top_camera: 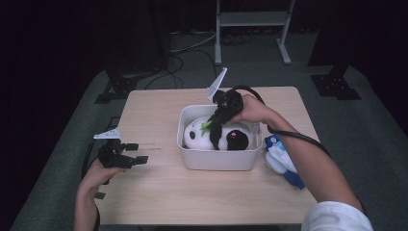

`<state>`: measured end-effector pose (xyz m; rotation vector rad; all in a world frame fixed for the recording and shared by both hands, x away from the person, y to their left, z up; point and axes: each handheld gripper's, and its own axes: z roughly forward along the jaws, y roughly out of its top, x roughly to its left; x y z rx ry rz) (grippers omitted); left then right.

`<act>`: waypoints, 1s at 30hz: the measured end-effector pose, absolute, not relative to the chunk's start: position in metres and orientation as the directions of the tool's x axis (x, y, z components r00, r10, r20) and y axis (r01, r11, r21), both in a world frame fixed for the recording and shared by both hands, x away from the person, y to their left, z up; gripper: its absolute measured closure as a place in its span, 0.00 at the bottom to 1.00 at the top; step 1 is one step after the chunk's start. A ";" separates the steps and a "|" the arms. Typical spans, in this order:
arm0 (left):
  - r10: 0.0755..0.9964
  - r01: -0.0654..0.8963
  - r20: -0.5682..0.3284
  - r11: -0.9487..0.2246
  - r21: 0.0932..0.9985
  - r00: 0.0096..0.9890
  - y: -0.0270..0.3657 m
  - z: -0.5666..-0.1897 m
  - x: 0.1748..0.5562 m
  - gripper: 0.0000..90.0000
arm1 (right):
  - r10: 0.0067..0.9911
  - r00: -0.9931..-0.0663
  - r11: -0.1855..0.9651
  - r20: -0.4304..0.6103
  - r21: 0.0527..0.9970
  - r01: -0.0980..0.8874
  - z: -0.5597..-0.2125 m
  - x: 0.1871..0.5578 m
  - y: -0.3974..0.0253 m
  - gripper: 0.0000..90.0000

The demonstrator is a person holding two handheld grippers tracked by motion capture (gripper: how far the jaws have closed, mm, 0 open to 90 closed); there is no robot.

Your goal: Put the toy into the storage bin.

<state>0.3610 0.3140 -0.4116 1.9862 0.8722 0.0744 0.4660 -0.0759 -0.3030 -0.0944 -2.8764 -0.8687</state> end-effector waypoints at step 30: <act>0.600 0.544 -0.274 -0.328 0.773 0.752 0.310 -0.412 0.360 0.11 | 0.136 -0.973 0.817 0.187 0.534 0.217 -0.314 0.459 -0.098 0.59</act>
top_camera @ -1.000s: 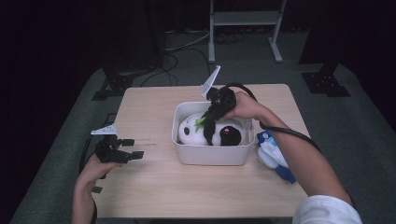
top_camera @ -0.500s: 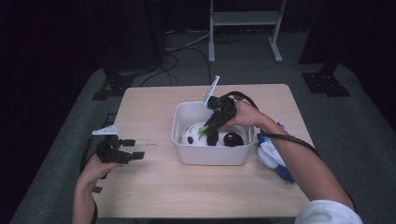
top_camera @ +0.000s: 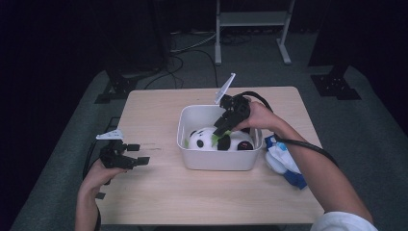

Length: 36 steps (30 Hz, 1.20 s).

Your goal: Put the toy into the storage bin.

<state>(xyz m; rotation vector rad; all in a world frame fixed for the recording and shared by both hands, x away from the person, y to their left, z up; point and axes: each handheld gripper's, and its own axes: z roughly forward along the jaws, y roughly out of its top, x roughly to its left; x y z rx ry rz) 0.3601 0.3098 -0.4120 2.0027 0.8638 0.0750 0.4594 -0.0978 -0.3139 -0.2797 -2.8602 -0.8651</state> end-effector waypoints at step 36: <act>0.613 0.544 -0.256 -0.343 0.766 0.747 0.308 -0.411 0.353 0.11 | 0.248 -0.954 0.711 0.170 0.637 0.298 -0.283 0.440 -0.159 0.48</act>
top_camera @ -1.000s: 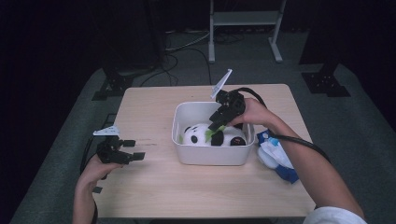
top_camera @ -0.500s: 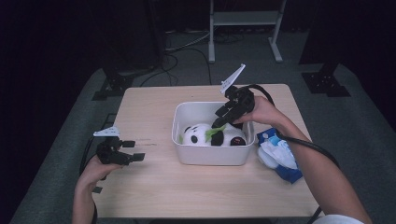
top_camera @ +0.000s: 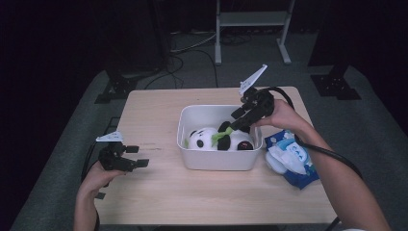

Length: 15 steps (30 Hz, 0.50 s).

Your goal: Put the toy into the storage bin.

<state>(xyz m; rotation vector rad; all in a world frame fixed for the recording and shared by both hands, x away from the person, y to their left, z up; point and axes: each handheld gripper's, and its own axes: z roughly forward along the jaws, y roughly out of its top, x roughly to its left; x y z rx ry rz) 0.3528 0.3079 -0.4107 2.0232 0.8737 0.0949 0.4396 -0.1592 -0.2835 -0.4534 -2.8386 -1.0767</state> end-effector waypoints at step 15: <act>0.606 0.542 -0.251 -0.362 0.758 0.755 0.302 -0.413 0.354 0.11 | 0.322 -0.932 0.661 0.169 0.664 0.349 -0.284 0.427 -0.203 0.47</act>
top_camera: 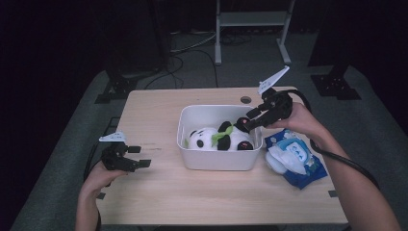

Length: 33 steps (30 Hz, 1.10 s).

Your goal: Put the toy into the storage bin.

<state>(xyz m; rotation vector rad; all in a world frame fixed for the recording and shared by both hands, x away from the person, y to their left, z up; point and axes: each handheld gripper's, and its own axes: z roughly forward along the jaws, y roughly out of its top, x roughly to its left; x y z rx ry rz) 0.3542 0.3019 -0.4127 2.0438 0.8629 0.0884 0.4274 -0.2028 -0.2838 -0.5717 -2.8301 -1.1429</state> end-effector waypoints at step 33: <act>0.598 0.539 -0.244 -0.381 0.751 0.764 0.298 -0.414 0.355 0.11 | 0.447 -0.869 0.564 0.211 0.688 0.457 -0.311 0.403 -0.267 0.43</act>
